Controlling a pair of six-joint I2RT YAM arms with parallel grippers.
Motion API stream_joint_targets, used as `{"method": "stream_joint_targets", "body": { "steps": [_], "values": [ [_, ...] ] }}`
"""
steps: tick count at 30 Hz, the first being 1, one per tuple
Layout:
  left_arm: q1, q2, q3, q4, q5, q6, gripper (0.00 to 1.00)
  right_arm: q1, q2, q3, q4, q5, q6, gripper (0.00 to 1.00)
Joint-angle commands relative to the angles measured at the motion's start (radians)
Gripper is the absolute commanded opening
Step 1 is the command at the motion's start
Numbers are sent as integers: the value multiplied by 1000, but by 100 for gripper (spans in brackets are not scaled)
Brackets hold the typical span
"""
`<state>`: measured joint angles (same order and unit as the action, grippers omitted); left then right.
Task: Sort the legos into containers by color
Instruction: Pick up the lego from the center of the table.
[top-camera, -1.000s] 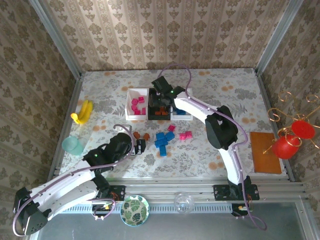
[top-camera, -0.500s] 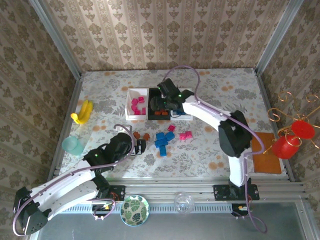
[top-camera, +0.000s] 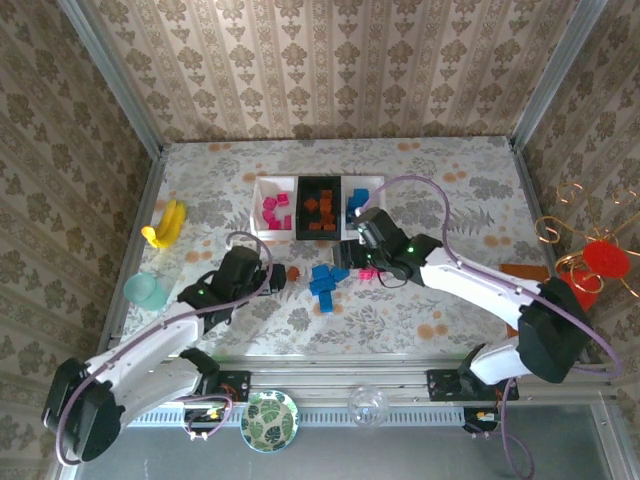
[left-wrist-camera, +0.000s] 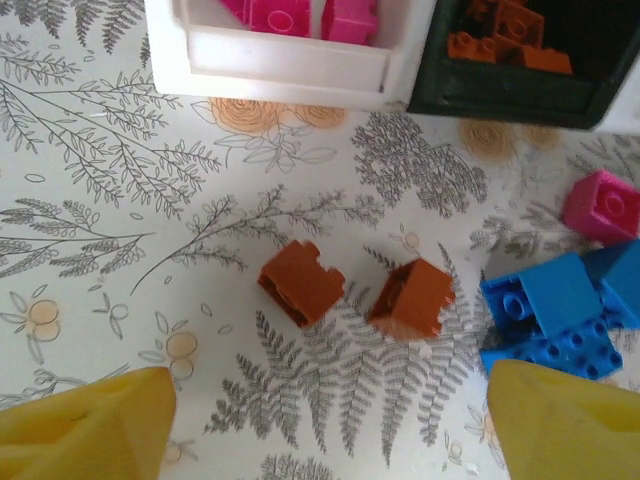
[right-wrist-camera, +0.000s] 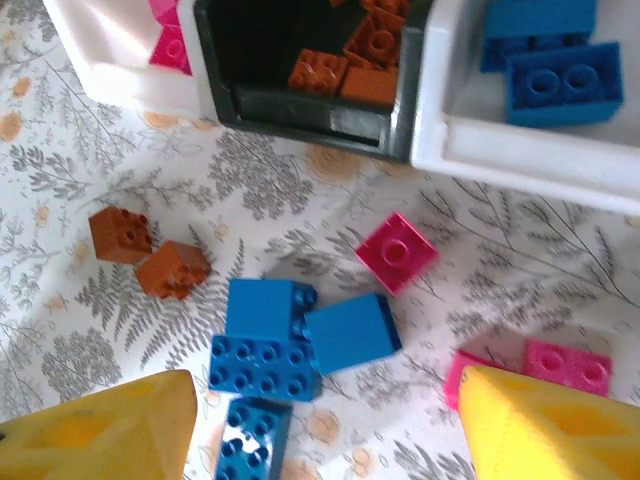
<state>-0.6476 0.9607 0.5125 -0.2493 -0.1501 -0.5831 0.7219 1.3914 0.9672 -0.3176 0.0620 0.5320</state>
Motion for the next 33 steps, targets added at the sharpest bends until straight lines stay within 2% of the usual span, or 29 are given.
{"method": "stream_joint_targets", "body": {
  "steps": [1, 5, 8, 15, 20, 24, 33],
  "values": [
    [28, 102, 64, 106, 104, 32, 77, -4, -85, -26, 12, 53, 28, 72],
    [71, 241, 106, 129, 64, 36, 71, -5, -127, -49, 2, 70, 30, 72],
    [126, 323, 110, 189, 101, 16, 65, -4, -151, -63, -5, 76, 32, 72],
    [143, 459, 136, 263, 134, -21, 68, -5, -205, -82, -25, 102, 28, 72],
    [143, 512, 107, 295, 155, -51, 65, -7, -231, -91, -39, 120, 19, 73],
    [143, 515, 72, 299, 144, -63, 58, -12, -239, -99, -37, 124, 17, 73],
    [143, 459, 21, 258, 122, -49, 32, -16, -239, -106, -37, 125, 17, 73]
  ]
}}
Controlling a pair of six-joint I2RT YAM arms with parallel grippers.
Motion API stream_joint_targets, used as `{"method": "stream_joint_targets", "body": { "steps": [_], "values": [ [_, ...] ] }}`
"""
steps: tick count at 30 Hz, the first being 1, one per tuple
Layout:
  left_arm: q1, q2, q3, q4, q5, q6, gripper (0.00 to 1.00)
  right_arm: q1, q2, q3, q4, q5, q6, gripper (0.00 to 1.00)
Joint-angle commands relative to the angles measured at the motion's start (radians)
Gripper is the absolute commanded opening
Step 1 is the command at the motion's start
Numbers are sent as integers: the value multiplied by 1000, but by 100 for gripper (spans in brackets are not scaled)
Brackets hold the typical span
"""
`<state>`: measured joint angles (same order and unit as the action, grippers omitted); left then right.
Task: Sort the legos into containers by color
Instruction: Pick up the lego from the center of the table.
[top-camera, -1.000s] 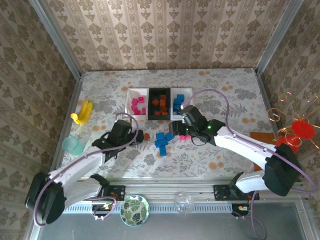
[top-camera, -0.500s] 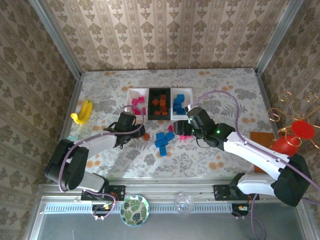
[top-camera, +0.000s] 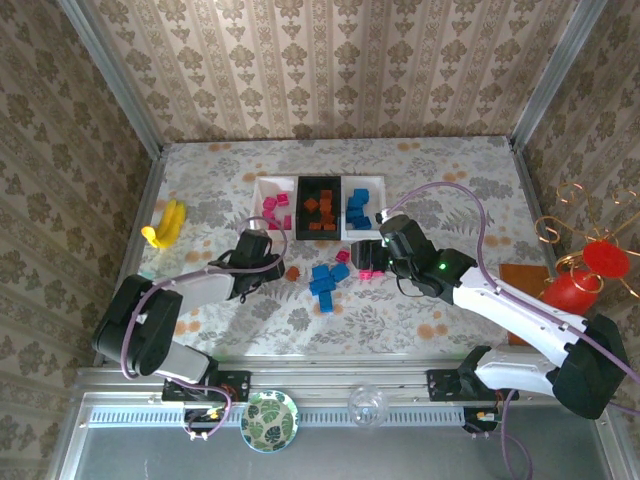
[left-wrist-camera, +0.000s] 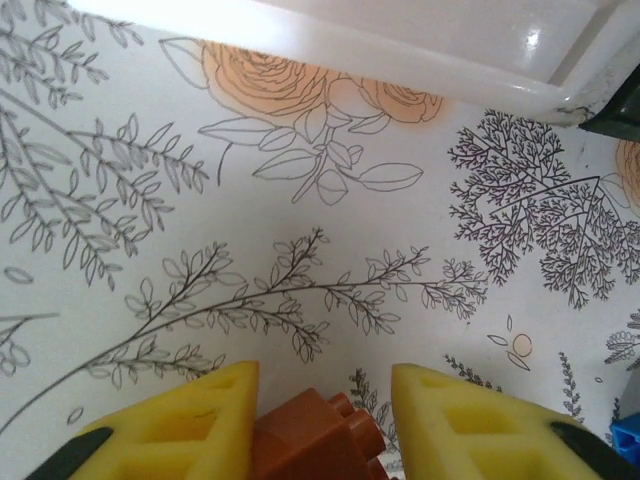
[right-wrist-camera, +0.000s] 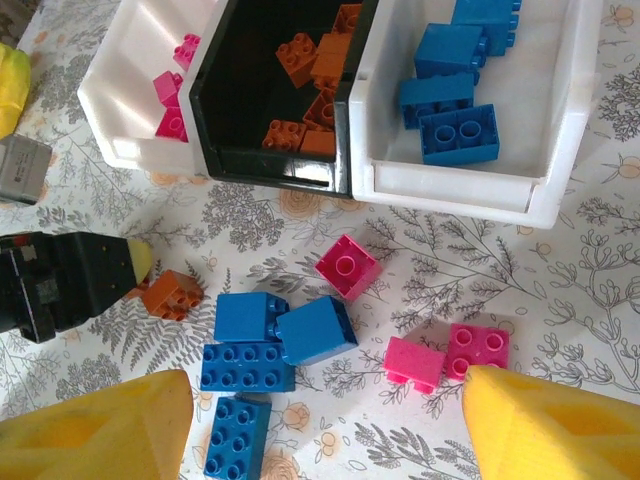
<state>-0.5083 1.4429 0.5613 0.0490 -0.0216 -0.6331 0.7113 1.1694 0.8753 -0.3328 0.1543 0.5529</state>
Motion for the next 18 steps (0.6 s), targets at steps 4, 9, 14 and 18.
{"method": "stream_joint_targets", "body": {
  "steps": [4, 9, 14, 18],
  "values": [
    [2, -62, -25, -61, 3, 10, 22, -7, -20, -16, -23, 34, -2, 73],
    [-35, -127, 13, -113, 5, 21, 17, -12, -28, -18, -26, 37, 0, 73],
    [-105, -150, 157, -178, -21, 58, 17, -15, -39, -22, -25, 40, 5, 74],
    [-114, -43, 340, -203, -18, 108, 17, -15, -40, -28, -28, 41, 11, 74]
  ]
}}
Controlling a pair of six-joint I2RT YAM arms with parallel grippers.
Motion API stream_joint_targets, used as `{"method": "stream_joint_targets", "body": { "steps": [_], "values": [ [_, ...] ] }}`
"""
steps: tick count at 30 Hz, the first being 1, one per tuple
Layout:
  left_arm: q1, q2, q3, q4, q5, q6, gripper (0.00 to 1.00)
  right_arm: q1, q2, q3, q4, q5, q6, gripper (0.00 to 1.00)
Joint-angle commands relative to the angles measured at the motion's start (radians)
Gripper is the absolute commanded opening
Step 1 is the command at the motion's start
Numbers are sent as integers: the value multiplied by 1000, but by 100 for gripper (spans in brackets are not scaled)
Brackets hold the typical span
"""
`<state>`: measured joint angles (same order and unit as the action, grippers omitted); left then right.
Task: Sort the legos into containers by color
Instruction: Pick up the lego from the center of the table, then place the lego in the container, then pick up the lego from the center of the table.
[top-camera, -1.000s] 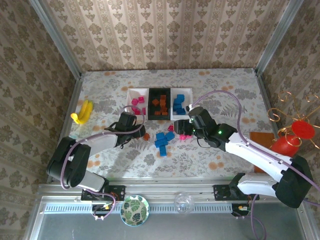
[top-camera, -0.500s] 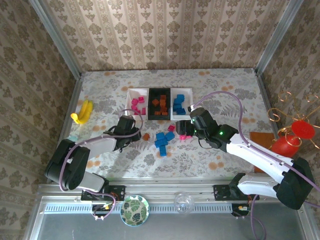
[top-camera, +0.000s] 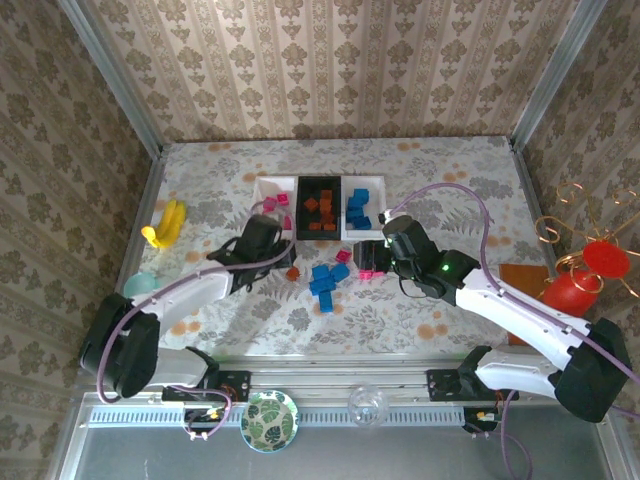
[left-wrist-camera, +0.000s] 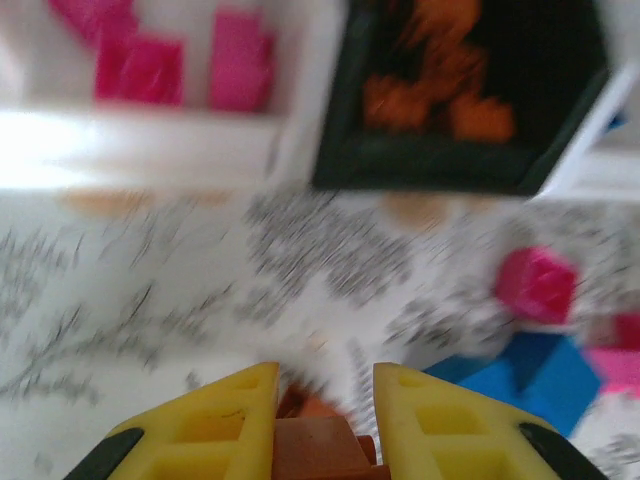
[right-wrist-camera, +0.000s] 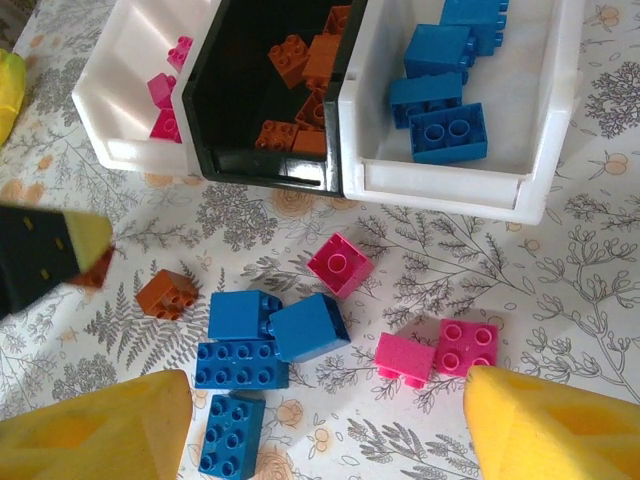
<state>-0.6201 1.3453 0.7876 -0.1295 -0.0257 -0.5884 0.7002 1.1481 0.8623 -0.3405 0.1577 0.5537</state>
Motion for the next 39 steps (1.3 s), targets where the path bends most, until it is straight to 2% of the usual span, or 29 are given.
{"method": "stream_joint_targets", "body": {
  "steps": [1, 11, 13, 16, 18, 22, 24, 32, 39],
  "values": [
    [-4, 89, 160, -30, -20, 79, 17, -4, -22, -17, -21, 37, 12, 74],
    [1, 506, 618, -131, -83, 217, 18, -4, -99, -55, -75, 59, 30, 74],
    [3, 558, 679, -140, -76, 222, 27, -4, -117, -61, -88, 64, 31, 74],
    [3, 596, 742, -151, -62, 219, 51, -4, -140, -68, -104, 72, 31, 74],
    [2, 581, 743, -144, -50, 213, 60, -5, -149, -69, -109, 74, 31, 74],
    [-6, 475, 657, -104, -42, 205, 74, -5, -157, -75, -105, 74, 31, 74],
    [-9, 406, 587, -84, -39, 195, 77, -6, -157, -78, -96, 73, 32, 74],
    [-41, 108, 186, -36, -30, 151, 84, -6, -130, -92, -58, 53, 38, 74],
    [-80, -14, -51, -38, -14, 103, 85, -6, -95, -98, -24, 39, 46, 74]
  ]
}}
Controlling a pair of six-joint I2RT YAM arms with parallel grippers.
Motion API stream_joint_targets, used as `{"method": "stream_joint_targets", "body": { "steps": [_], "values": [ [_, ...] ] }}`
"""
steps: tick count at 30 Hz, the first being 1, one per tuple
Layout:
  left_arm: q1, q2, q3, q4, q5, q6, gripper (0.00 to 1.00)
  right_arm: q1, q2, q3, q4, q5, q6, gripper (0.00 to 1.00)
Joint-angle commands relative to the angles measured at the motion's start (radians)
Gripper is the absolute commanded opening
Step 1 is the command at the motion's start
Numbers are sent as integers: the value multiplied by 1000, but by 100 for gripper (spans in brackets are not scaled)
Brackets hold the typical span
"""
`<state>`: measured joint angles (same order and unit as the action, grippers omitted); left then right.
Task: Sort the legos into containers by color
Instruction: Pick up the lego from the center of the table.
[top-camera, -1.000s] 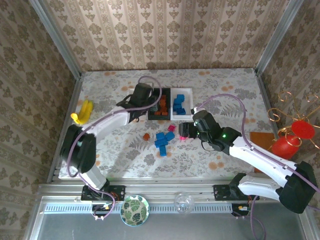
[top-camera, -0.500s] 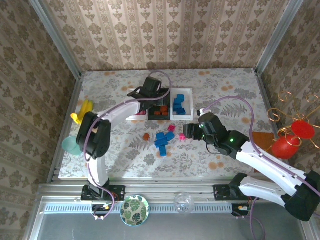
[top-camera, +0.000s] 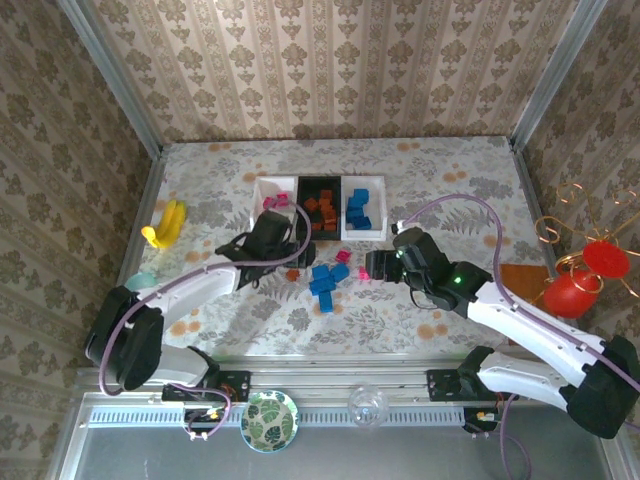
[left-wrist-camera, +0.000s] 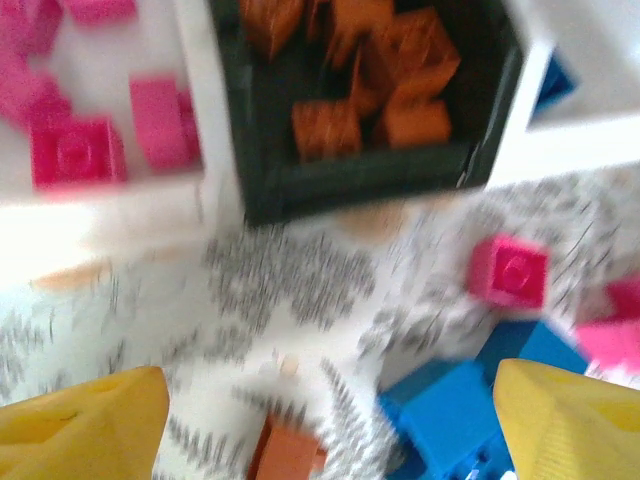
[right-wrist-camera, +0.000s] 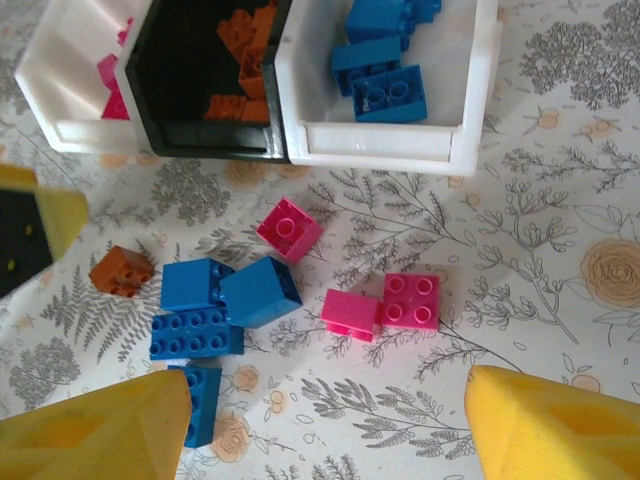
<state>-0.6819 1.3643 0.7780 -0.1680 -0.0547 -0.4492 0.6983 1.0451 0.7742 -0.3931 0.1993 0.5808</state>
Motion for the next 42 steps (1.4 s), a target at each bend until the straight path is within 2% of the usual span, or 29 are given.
{"method": "stream_joint_targets", "body": {
  "steps": [1, 4, 11, 15, 26, 33, 37, 42],
  "values": [
    [-27, -32, -58, 2, 15, -37, 85, -3, 13, -12, 34, -6, 21, 74],
    [-42, -8, -82, 2, 3, -36, 81, -5, 21, -13, 42, -8, 25, 74],
    [-24, 125, -73, 39, -2, -15, 56, -4, 6, -16, 28, -5, 27, 74],
    [-23, 187, -51, 40, -7, -14, 48, -5, -12, -12, 13, 3, 22, 74],
    [-25, 175, -46, 56, 12, -9, 23, -6, -6, -15, 15, 12, 16, 75],
    [-23, 98, 76, 11, 11, 12, 22, -8, -2, -19, 19, 14, 17, 75],
    [3, 154, 211, -11, 18, 36, 22, -9, -2, -24, 17, 13, 22, 75],
    [46, 304, 385, -35, 33, 65, 21, -10, -7, -28, 2, 19, 24, 75]
  ]
}}
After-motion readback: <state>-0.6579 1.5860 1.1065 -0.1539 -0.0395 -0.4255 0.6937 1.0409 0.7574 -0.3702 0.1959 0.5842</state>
